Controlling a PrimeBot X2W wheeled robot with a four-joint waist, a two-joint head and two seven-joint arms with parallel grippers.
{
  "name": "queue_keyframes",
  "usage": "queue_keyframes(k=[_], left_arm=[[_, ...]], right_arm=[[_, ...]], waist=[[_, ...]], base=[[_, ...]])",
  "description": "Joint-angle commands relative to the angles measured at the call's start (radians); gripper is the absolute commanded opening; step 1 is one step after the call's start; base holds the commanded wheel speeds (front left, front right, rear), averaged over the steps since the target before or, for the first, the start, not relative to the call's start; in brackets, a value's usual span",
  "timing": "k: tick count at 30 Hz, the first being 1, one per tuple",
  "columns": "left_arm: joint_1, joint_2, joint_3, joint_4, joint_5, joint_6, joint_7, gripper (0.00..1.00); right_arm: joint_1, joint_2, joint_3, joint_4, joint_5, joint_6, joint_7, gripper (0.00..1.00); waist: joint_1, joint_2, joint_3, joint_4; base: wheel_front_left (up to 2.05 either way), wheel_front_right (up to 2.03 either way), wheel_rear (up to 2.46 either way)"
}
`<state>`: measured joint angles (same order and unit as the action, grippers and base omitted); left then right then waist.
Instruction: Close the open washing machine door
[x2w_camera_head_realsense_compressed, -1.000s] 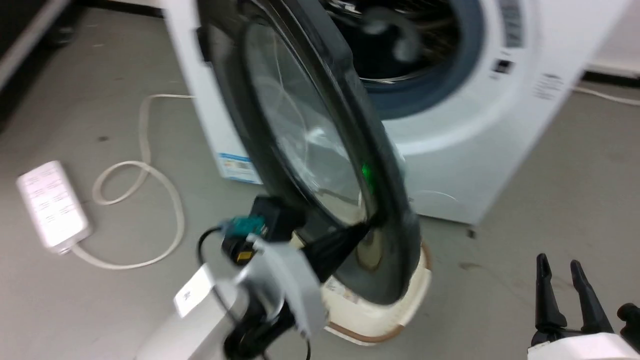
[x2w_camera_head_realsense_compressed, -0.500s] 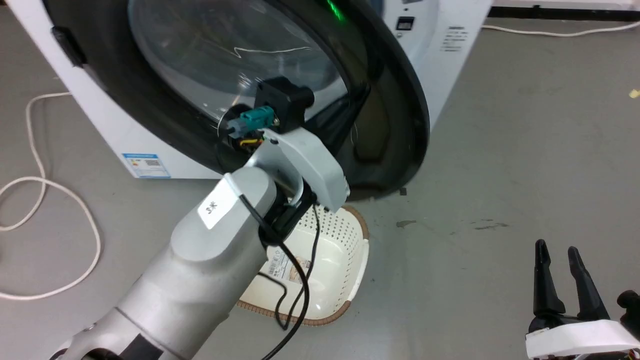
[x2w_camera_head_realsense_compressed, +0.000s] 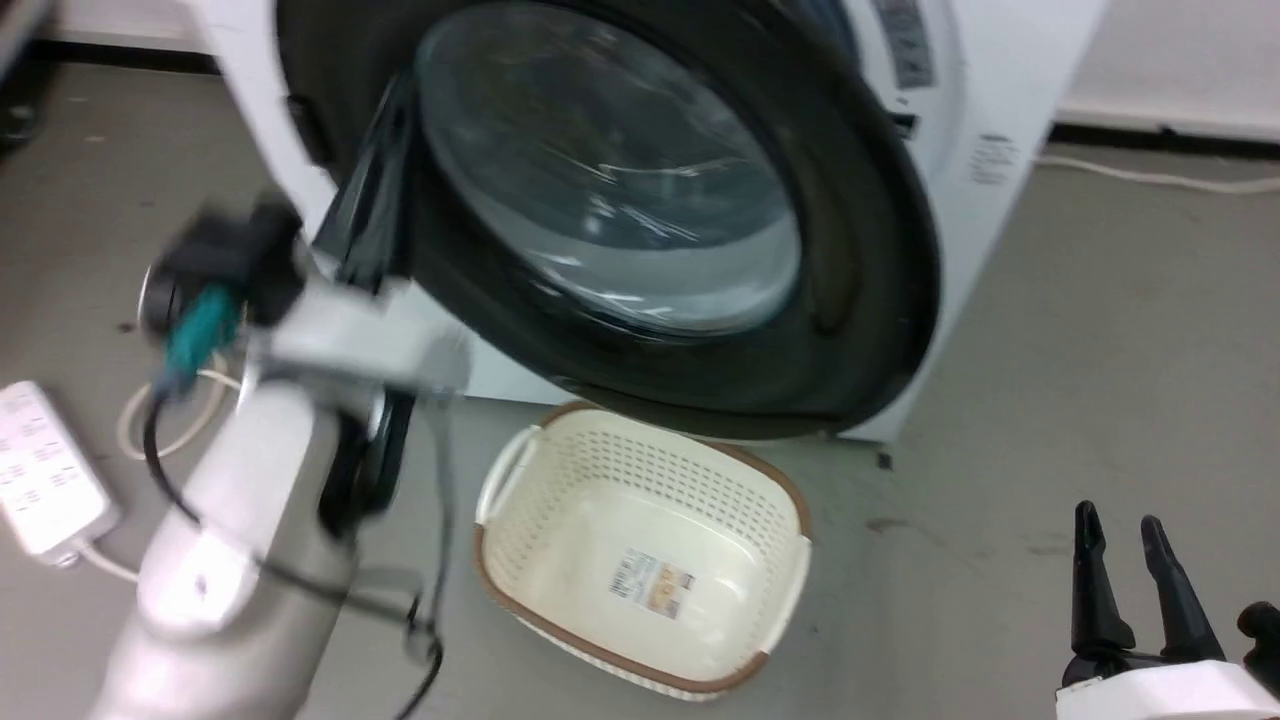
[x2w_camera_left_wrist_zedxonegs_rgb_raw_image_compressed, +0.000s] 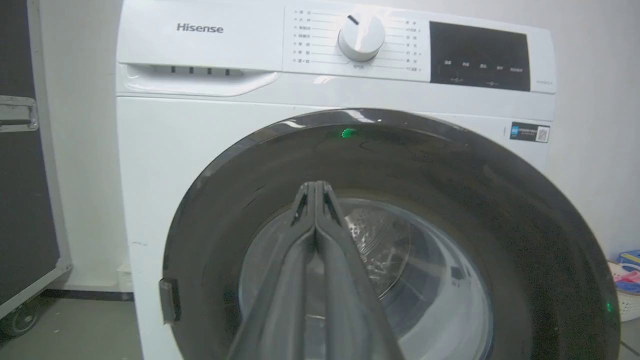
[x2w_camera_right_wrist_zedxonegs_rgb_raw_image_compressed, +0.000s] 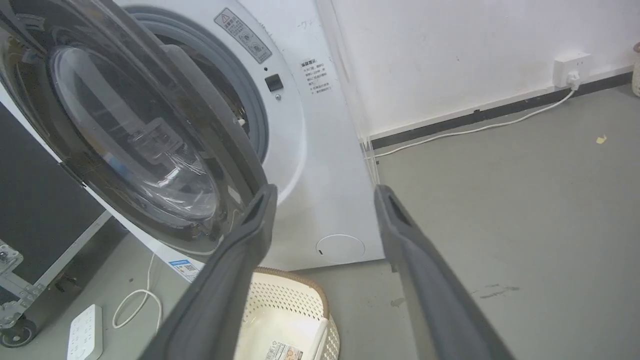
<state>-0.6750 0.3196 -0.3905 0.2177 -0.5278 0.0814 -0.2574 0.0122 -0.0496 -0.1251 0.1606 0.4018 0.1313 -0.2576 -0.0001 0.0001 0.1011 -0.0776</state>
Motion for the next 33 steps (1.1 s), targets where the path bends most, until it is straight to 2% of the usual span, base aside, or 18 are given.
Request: queue_keyframes(k=[1,5,9,15,19,20,21,22,23,24,25,27,30,33], left_arm=[[0.046,0.002,0.009,-0.006,0.017,0.009,-0.004,0.0],[0.189,0.003,0.082,-0.004,0.039,0.029,-0.004,0.0],[0.306,-0.027,0.162,-0.004,0.031,0.034,-0.004,0.0],[0.437,-0.091,0.19,0.022,0.036,0.005,-0.004,0.0],[0.493,-0.114,0.184,0.064,0.043,-0.018,-0.004,0.0],[0.5,-0.117,0.184,0.072,0.046,-0.021,-0.004,0.1],[0.506,-0.12,0.184,0.077,0.05,-0.024,-0.004,0.39],[0.509,-0.123,0.186,0.079,0.054,-0.026,-0.004,1.0],[0.512,-0.124,0.188,0.08,0.059,-0.027,-0.004,1.0],[0.514,-0.126,0.191,0.08,0.065,-0.027,-0.004,1.0],[0.515,-0.127,0.194,0.076,0.072,-0.027,-0.004,1.0],[0.518,-0.127,0.201,0.066,0.089,-0.025,-0.004,1.0],[0.522,-0.125,0.207,0.044,0.123,-0.015,-0.004,1.0],[0.524,-0.126,0.215,0.021,0.148,-0.006,-0.004,1.0]], right_arm=[[0.007,-0.001,0.001,-0.003,-0.003,-0.001,-0.004,1.0],[0.014,-0.001,0.014,-0.001,0.005,-0.001,-0.004,1.0],[0.02,-0.001,0.022,0.003,0.009,-0.001,-0.004,1.0],[0.036,-0.001,0.027,0.005,0.008,-0.001,-0.004,1.0],[0.044,-0.001,0.031,0.007,0.007,-0.001,-0.004,1.0],[0.044,-0.001,0.031,0.006,0.006,-0.001,-0.004,1.0],[0.045,-0.001,0.031,0.004,-0.002,-0.001,-0.004,1.0],[0.046,-0.001,0.032,0.002,-0.011,-0.001,-0.004,1.0],[0.047,-0.001,0.033,0.002,-0.013,-0.001,-0.004,1.0],[0.047,-0.001,0.033,0.003,-0.017,-0.001,-0.004,0.48],[0.045,-0.001,0.031,0.001,-0.027,-0.001,-0.004,0.0],[0.037,-0.001,0.025,-0.003,-0.041,-0.001,-0.004,0.0],[-0.002,-0.001,0.034,-0.045,-0.177,-0.001,-0.004,0.0],[-0.069,-0.001,0.098,-0.048,-0.286,-0.001,-0.001,0.0]], waist=[[0.0001,-0.0001,-0.027,0.036],[0.0001,-0.0001,-0.047,0.075],[0.0001,-0.0001,-0.064,0.092],[0.0001,-0.0001,-0.082,0.098],[0.0001,-0.0001,-0.09,0.094],[0.0001,-0.0001,-0.091,0.092],[0.0001,-0.0001,-0.093,0.091],[0.0001,-0.0001,-0.093,0.089],[0.0001,-0.0001,-0.094,0.088],[0.0001,-0.0001,-0.094,0.087],[0.0001,-0.0001,-0.095,0.087],[0.0001,-0.0001,-0.095,0.087],[0.0001,-0.0001,-0.087,0.084],[0.0001,-0.0001,-0.069,0.081]], base=[[0.0,0.0,0.0],[0.0,0.0,0.0],[0.0,0.0,0.0],[0.0,0.0,0.0],[0.0,0.0,0.0],[0.0,0.0,0.0],[0.0,0.0,0.0],[0.0,0.0,0.0],[0.0,0.0,0.0],[0.0,0.0,0.0],[0.0,0.0,0.0],[0.0,0.0,0.0],[0.0,0.0,0.0],[0.0,0.0,0.0]])
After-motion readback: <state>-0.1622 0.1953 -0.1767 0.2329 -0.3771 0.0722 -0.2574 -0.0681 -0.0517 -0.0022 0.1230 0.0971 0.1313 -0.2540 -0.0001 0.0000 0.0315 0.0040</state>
